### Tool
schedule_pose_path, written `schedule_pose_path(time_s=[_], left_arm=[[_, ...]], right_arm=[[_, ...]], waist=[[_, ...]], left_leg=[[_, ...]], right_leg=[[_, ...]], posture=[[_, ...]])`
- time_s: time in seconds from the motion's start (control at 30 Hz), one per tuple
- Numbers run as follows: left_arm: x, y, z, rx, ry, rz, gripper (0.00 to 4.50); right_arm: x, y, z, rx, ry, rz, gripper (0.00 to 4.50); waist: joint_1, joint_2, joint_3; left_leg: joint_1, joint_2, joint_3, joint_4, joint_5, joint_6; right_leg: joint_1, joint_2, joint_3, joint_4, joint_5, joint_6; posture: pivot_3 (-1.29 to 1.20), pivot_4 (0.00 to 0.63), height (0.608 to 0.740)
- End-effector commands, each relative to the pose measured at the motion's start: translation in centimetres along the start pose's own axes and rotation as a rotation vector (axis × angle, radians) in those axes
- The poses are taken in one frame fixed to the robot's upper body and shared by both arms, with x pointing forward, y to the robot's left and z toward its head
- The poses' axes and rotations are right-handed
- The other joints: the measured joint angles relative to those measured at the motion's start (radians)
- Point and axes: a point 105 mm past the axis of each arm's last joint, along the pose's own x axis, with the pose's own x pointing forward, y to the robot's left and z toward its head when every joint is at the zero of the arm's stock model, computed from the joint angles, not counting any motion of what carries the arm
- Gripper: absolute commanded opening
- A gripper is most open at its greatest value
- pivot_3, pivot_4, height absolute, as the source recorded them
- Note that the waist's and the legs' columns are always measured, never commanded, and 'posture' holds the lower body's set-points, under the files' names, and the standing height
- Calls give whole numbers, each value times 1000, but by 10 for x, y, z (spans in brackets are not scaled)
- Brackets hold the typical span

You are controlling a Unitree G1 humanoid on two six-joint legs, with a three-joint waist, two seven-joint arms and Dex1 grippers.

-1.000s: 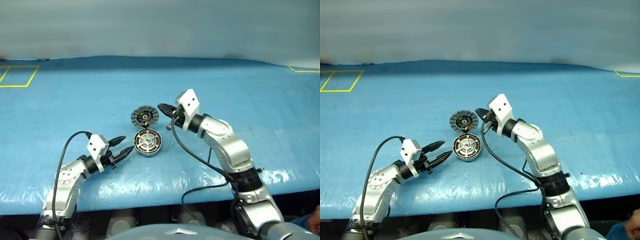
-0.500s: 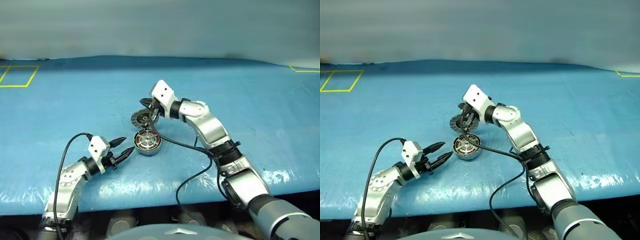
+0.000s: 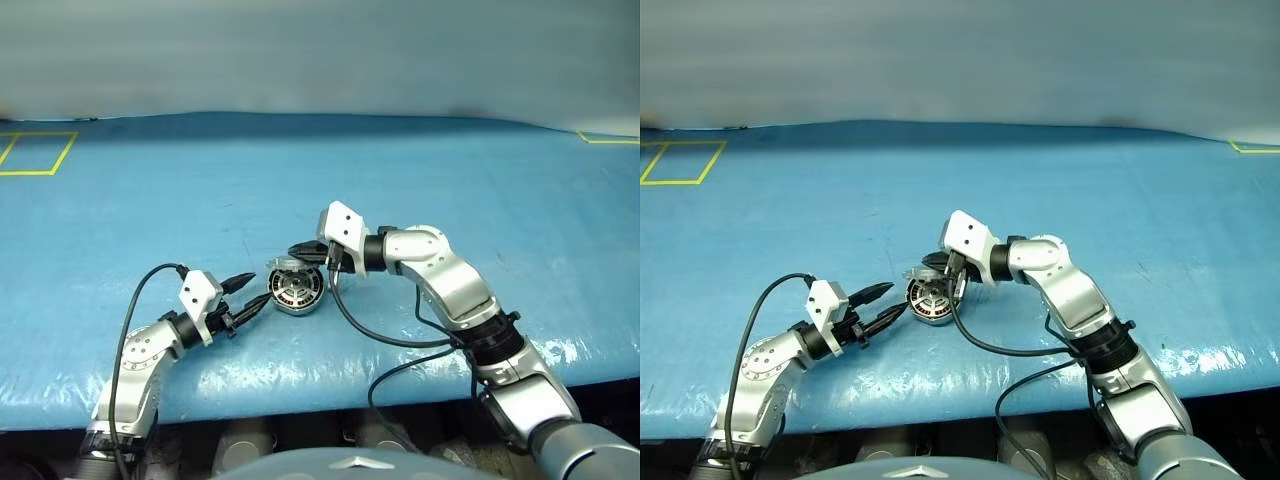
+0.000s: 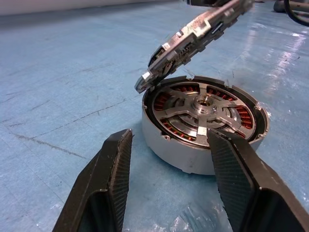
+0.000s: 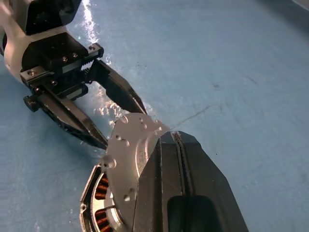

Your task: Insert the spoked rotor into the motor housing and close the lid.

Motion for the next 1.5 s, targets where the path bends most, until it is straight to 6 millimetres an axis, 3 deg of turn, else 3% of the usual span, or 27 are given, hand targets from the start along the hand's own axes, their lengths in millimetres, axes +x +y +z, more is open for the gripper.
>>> schedule_pose_path(time_s=[0.03,0.17,0.47,0.6,0.67,0.77,0.9,1.03,1.17,1.5], left_arm=[[2,0,5,24,-11,-17,2609],[1,2,4,25,-2,-20,2609],[0,0,6,26,-1,-30,2609],[0,-1,5,23,-1,-32,2609],[0,-1,5,20,-2,-31,2609],[2,2,8,4,-35,-13,2636],[3,3,11,-5,-57,-9,2636],[2,4,13,5,-58,-11,2636],[1,4,12,15,-50,-13,2636],[-2,1,8,4,-39,-4,2636]], right_arm=[[2,9,-2,-12,7,5,0],[4,19,-12,7,33,18,0],[7,32,-54,68,126,-65,0],[8,36,-54,68,106,-123,0],[7,31,-42,84,31,-170,0],[4,24,-21,54,-69,-227,633],[-1,15,-3,26,-165,-281,1910],[-3,8,-6,38,-159,-314,3243],[1,10,-22,53,-77,-294,4461],[10,19,-37,64,-17,-253,4461]], waist=[[-1,0,0],[-1,0,0],[-1,-1,-1],[-1,-1,-2],[-1,-1,-2],[-1,-1,-2],[0,-1,-2],[-1,-1,-2],[-1,-1,-2],[-1,-1,-2]], left_leg=[[0,0,0,0,0,0],[0,0,0,0,0,0],[2,0,0,0,0,0],[3,1,0,0,0,0],[3,1,0,0,0,0],[2,1,0,0,0,-1],[1,1,0,0,0,-1],[1,1,0,0,0,-1],[1,1,0,0,0,-1],[1,1,0,0,0,-1]], right_leg=[[0,0,0,0,0,0],[0,0,0,0,0,0],[1,0,0,0,-1,1],[1,0,0,0,-1,2],[1,0,0,0,-1,2],[1,0,0,0,-1,2],[0,0,0,0,-1,2],[0,1,0,0,-1,2],[0,1,0,0,-1,2],[0,0,0,0,-1,1]], posture=[[0,150,740],[0,150,740],[0,150,740],[0,150,740],[0,150,740],[0,150,740],[0,150,740],[0,150,740],[0,150,740],[0,150,740]])
